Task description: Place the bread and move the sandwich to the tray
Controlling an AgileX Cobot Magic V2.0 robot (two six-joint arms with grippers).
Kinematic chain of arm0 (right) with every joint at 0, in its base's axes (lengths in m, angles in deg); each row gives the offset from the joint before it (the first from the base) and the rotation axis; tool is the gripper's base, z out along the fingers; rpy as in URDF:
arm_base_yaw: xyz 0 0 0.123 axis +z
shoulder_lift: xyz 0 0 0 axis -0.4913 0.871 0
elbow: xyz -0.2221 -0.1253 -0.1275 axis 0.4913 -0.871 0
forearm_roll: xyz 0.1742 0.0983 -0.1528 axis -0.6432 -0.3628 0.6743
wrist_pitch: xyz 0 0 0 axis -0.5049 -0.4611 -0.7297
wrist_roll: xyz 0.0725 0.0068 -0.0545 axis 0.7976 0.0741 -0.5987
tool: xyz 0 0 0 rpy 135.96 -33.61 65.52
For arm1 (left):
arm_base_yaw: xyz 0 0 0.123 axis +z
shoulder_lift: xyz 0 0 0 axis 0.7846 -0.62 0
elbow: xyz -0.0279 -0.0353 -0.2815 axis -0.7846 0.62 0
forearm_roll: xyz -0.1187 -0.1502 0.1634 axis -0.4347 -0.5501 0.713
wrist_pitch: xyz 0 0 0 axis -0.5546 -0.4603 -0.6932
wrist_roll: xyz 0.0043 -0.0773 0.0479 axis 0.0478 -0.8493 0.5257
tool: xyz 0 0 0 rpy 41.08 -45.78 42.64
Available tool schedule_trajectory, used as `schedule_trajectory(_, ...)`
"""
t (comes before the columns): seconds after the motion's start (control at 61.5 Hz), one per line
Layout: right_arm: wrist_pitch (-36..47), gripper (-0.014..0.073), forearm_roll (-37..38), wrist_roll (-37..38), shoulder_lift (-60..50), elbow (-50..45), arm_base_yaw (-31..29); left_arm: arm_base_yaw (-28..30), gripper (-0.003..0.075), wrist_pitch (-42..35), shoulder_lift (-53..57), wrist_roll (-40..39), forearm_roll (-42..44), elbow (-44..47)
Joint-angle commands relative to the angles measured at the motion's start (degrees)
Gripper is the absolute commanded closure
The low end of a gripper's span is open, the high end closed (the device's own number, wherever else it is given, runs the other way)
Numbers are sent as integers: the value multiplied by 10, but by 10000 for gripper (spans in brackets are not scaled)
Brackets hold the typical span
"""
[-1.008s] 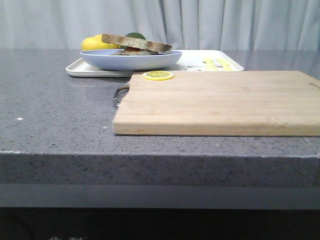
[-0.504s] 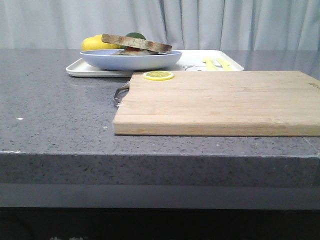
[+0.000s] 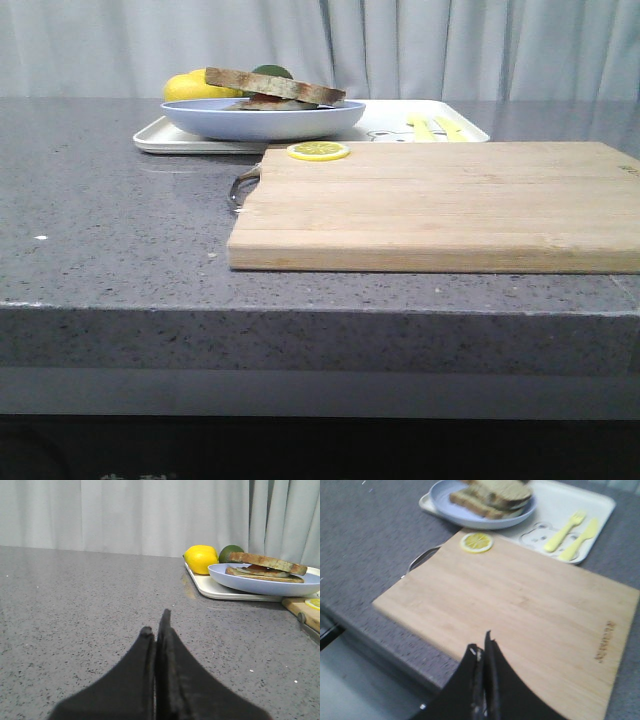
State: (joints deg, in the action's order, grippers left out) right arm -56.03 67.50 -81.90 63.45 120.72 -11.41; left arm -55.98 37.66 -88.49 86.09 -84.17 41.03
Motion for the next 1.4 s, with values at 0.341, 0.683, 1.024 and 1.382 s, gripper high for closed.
schedule_trajectory(0.341,278,662,-14,-1,-228,-261,-157,-3,741,-48,12,0,-3,1)
schedule_trajectory(0.683,364,662,-31,-1,-287,-374,-160,-3,741,-48,12,0,-3,1)
schedule_trajectory(1.024,392,662,-31,-1,-307,-404,-160,-3,741,-48,11,0,-3,1)
schedule_trajectory(1.382,403,662,-31,-1,-307,-404,-160,-3,741,-48,11,0,-3,1)
